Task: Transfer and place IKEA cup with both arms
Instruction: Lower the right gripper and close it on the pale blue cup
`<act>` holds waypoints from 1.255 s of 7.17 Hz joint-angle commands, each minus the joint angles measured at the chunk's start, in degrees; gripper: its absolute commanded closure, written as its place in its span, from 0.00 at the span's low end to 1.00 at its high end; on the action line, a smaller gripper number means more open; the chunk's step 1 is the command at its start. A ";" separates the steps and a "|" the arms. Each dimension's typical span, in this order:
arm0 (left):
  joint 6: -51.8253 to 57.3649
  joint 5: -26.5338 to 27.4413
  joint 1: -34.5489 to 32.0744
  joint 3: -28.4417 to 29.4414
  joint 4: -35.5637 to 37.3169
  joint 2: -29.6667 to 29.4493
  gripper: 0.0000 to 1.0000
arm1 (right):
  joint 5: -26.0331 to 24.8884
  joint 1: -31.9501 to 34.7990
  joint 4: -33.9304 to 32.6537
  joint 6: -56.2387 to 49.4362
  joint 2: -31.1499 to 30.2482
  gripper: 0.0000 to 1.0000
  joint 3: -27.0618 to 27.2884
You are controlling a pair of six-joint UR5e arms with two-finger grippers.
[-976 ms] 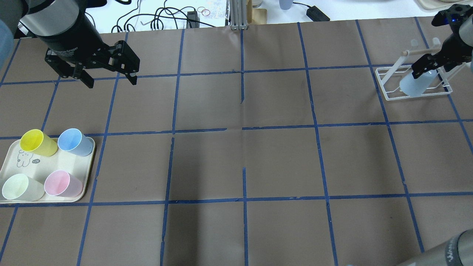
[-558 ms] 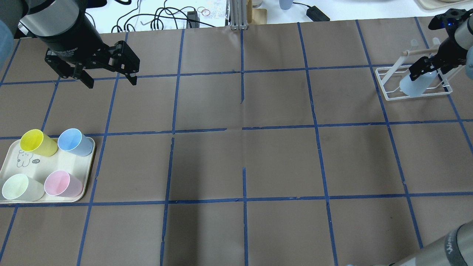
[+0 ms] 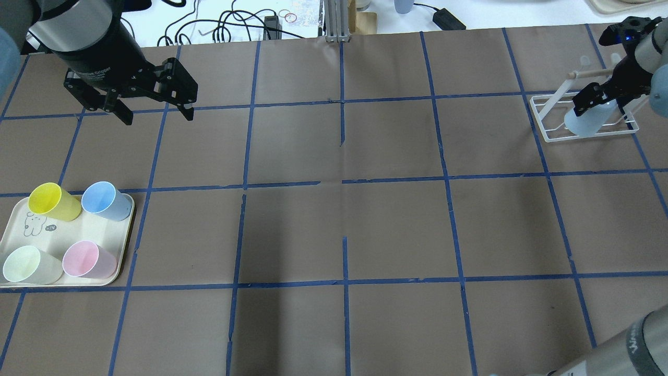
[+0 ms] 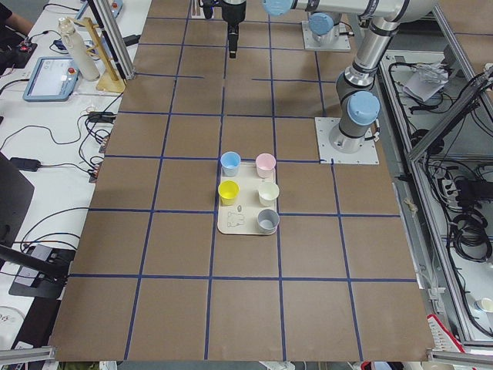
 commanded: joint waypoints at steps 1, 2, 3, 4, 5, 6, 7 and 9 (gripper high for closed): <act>0.00 0.03 0.02 0.00 -0.02 0.00 0.00 | 0.00 0.04 0.05 0.05 0.18 0.15 0.01; 0.00 0.03 0.02 0.00 -0.02 0.00 0.00 | 0.09 0.04 0.05 0.05 0.18 0.26 0.01; 0.00 0.03 0.02 0.00 0.06 0.00 0.00 | 0.00 0.04 0.05 0.05 0.09 0.43 -0.08; 0.00 0.03 0.02 0.00 -0.02 0.09 0.00 | 0.00 0.04 0.14 0.05 -0.09 0.54 -0.08; 0.00 -0.05 0.02 0.00 0.06 0.00 0.00 | -0.09 0.04 0.31 -0.04 -0.35 0.75 -0.08; 0.00 0.03 0.02 0.00 0.07 0.00 0.00 | -0.52 0.04 0.31 -0.04 -0.44 0.82 -0.08; 0.00 0.03 0.02 0.09 0.07 0.00 0.00 | -0.61 0.04 0.40 -0.04 -0.70 0.86 -0.17; 0.00 0.03 0.02 0.09 0.07 0.00 0.00 | -0.96 0.04 0.84 -0.13 -2.89 0.86 -0.17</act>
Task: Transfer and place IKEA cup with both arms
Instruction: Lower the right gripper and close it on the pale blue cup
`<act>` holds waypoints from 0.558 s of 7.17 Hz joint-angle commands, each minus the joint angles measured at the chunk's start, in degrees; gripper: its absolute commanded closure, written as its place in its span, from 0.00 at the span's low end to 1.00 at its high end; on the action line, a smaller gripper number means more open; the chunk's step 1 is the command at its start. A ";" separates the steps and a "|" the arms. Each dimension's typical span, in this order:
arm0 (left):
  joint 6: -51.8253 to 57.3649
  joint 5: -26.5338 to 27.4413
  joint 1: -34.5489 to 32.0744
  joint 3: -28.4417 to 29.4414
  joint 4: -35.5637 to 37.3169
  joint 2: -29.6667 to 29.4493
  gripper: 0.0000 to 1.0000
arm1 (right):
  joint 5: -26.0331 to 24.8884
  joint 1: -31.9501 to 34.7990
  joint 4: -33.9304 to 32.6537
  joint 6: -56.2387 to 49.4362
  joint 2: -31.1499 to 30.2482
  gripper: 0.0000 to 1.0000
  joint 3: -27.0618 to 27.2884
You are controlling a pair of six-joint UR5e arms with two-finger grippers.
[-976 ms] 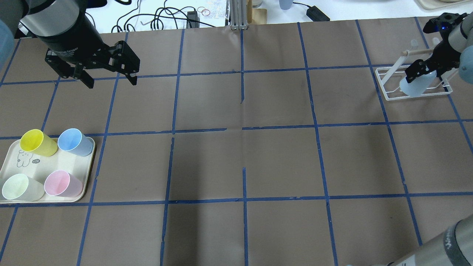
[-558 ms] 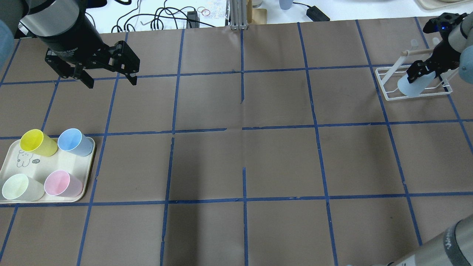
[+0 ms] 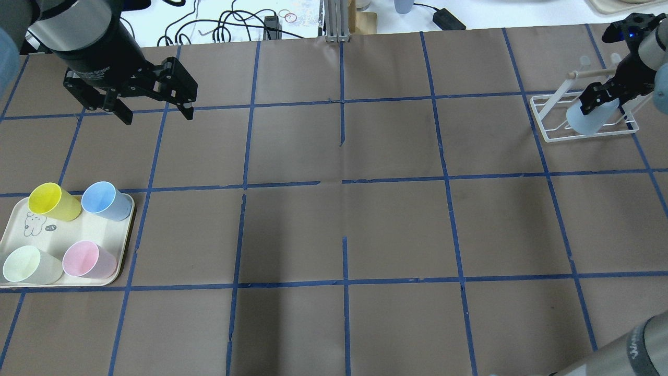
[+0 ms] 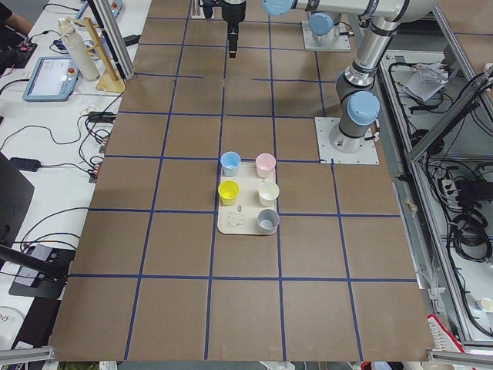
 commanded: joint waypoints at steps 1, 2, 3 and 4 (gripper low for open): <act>0.00 -0.05 0.00 0.10 0.09 0.00 0.00 | -0.31 0.00 0.68 -0.24 -2.60 0.86 -0.02; 0.00 -0.05 0.00 0.10 0.09 0.00 0.00 | -0.23 0.00 3.20 -0.24 -4.79 0.86 -0.02; 0.00 -0.05 0.00 0.10 0.18 0.00 0.00 | -0.32 0.00 4.79 -0.24 -6.73 0.86 -0.02; 0.00 -0.05 0.09 0.19 0.26 0.00 0.00 | -0.40 0.00 6.90 -0.24 -9.27 0.86 -0.11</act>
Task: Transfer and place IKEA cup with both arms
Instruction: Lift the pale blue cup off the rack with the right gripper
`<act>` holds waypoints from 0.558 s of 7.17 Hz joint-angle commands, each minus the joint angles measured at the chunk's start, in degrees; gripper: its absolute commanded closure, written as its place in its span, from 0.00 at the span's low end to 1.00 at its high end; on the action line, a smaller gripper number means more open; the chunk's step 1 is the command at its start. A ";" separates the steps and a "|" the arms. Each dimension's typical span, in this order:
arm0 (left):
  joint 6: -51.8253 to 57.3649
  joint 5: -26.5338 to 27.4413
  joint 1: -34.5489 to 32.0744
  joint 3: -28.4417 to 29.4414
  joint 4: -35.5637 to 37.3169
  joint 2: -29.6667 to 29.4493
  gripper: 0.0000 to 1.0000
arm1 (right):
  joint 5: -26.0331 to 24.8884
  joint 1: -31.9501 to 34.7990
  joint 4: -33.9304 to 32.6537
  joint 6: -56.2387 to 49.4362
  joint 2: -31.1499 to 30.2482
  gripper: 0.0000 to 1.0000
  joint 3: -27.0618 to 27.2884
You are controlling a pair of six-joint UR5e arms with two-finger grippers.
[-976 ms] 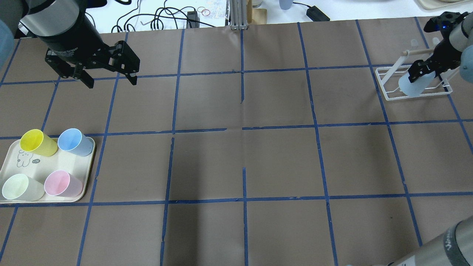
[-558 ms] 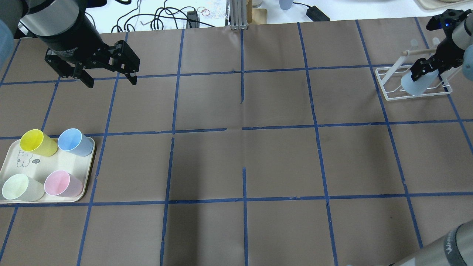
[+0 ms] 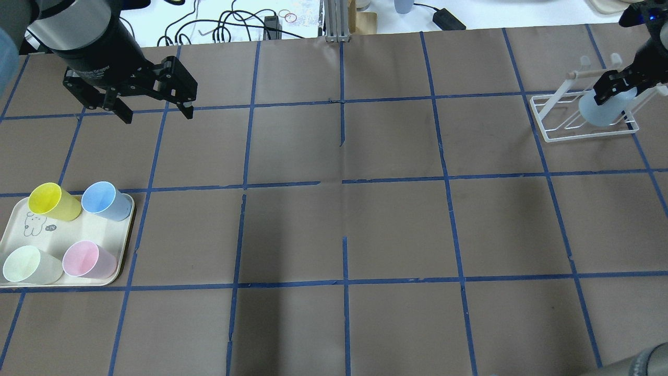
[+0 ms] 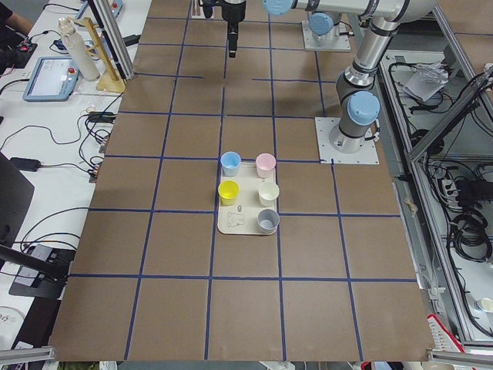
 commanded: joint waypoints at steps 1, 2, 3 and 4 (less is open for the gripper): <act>0.00 0.00 0.07 0.06 0.09 0.00 0.00 | -1.74 0.09 3.61 -0.10 -5.13 0.86 -0.76; 0.00 0.00 -0.02 -0.03 0.09 0.00 0.00 | -1.06 0.35 7.97 -0.18 -6.28 0.87 -2.16; 0.00 0.00 0.06 -0.03 0.09 0.09 0.00 | 0.42 2.09 11.23 0.08 -7.08 0.90 -3.13; 0.00 -0.09 0.15 -0.12 0.09 0.17 0.00 | 2.70 6.11 14.83 0.78 -7.35 0.94 -3.23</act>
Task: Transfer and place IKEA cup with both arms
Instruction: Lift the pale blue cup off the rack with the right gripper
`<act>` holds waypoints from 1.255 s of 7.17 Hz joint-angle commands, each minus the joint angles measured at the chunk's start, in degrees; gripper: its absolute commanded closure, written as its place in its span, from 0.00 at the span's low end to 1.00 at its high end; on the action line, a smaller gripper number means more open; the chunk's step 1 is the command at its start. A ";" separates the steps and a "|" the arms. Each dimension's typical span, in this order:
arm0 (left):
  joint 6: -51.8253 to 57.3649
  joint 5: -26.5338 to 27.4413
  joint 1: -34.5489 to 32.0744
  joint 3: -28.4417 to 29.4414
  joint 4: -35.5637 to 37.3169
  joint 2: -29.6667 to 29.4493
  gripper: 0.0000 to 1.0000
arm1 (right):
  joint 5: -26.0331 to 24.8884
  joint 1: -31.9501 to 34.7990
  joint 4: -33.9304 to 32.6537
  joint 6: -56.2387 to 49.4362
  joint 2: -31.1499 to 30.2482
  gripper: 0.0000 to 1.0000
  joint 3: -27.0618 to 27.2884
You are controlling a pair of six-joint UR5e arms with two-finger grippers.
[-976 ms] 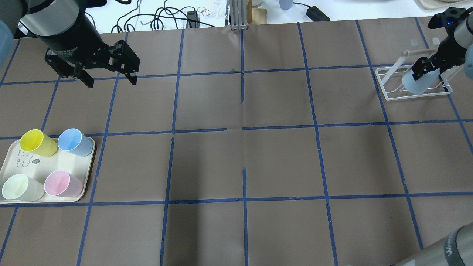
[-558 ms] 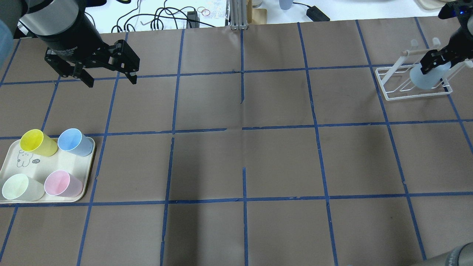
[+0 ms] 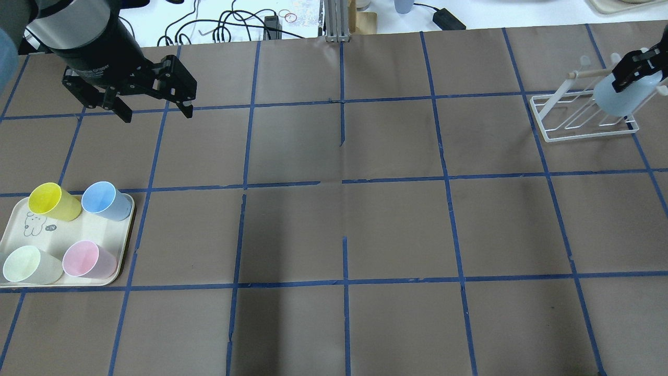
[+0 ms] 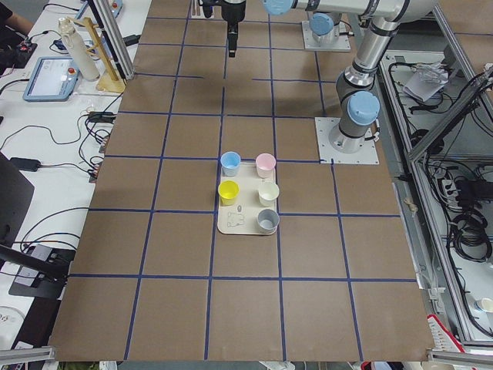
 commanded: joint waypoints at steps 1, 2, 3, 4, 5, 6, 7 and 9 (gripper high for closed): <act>0.09 -2.76 0.18 -0.25 0.00 0.19 0.00 | 6.56 6.75 7.91 3.07 -0.82 0.96 -0.59; 0.18 -4.27 0.79 -0.95 -0.17 0.62 0.00 | 11.82 9.30 10.47 8.83 -1.43 0.97 -0.50; 2.00 -4.20 1.58 -1.13 -0.52 0.80 0.00 | 13.70 13.68 10.84 16.72 -1.70 1.00 -0.24; 6.81 -4.46 3.24 -1.30 -2.44 1.24 0.00 | 13.37 18.85 10.59 24.46 -1.70 1.00 0.11; 8.86 -8.99 5.60 -1.48 -5.07 1.68 0.00 | 14.41 22.21 11.63 30.36 -2.14 1.00 0.11; 10.10 -17.04 9.72 -1.57 -8.57 1.86 0.00 | 19.03 24.07 13.73 31.82 -2.93 1.00 0.29; 15.07 -23.03 14.02 -2.70 -11.83 1.94 0.00 | 26.82 24.35 14.53 34.18 -4.15 1.00 0.38; 21.26 -40.91 18.54 -10.22 -17.13 1.07 0.00 | 45.19 24.35 17.34 36.40 -5.74 1.00 0.38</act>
